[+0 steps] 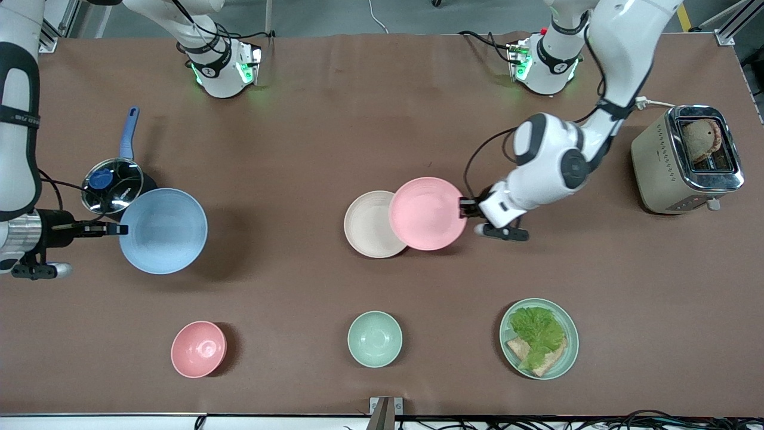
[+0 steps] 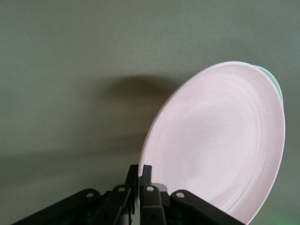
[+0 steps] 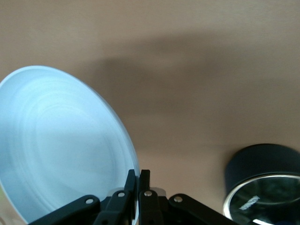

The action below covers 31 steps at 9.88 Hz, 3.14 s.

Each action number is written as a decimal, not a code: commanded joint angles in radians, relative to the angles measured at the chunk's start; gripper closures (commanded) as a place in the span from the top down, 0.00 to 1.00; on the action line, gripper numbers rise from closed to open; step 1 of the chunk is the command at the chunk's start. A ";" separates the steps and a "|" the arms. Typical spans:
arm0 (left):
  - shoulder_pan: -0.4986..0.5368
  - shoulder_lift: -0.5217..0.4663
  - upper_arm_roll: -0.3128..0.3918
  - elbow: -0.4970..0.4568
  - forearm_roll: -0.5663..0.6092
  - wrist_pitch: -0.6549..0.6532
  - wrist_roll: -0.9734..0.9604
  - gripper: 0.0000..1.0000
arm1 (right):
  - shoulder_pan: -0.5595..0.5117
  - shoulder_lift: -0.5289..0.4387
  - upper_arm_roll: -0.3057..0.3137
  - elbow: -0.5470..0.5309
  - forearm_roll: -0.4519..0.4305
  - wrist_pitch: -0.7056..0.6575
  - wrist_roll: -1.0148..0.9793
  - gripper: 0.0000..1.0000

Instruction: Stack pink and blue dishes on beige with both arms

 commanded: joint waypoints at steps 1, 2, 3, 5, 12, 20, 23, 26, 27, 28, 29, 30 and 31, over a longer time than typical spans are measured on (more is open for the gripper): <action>0.004 0.177 -0.077 0.118 0.162 0.035 -0.235 0.02 | -0.006 -0.053 0.120 -0.002 -0.057 -0.012 0.184 0.01; -0.002 0.222 -0.103 0.134 0.298 0.053 -0.364 0.02 | -0.007 -0.065 0.183 -0.011 -0.061 -0.006 0.288 0.01; -0.002 0.253 -0.113 0.134 0.409 0.075 -0.461 0.02 | -0.004 -0.073 0.231 -0.012 -0.063 -0.001 0.367 0.01; -0.027 0.310 -0.121 0.152 0.531 0.136 -0.610 0.04 | 0.002 -0.079 0.295 -0.016 -0.063 0.019 0.474 0.01; -0.012 0.051 -0.072 0.026 0.573 0.116 -0.584 1.00 | 0.000 -0.196 0.607 -0.370 -0.045 0.374 0.636 0.01; -0.019 -0.348 0.255 0.081 0.409 -0.357 -0.044 1.00 | 0.094 -0.024 0.767 -0.533 -0.080 0.953 0.802 0.02; -0.022 -0.361 0.339 0.383 0.306 -0.740 0.090 1.00 | 0.111 0.013 0.765 -0.547 -0.084 1.028 0.802 0.03; -0.048 -0.443 0.419 0.534 0.287 -0.994 0.141 1.00 | 0.123 0.045 0.762 -0.555 -0.084 1.079 0.802 0.07; -0.036 -0.501 0.422 0.516 0.286 -1.016 0.135 1.00 | 0.121 0.048 0.760 -0.562 -0.084 1.081 0.800 0.14; -0.033 -0.502 0.424 0.520 0.289 -1.014 0.141 1.00 | 0.114 0.048 0.760 -0.562 -0.084 1.079 0.799 0.28; -0.034 -0.491 0.424 0.536 0.289 -1.014 0.140 1.00 | 0.109 0.045 0.760 -0.562 -0.084 1.074 0.796 0.51; -0.041 -0.459 0.430 0.572 0.287 -1.017 0.121 1.00 | 0.095 0.012 0.759 -0.562 -0.086 1.050 0.794 0.85; -0.045 -0.435 0.456 0.627 0.284 -1.029 0.123 1.00 | 0.080 -0.052 0.757 -0.553 -0.089 0.950 0.796 1.00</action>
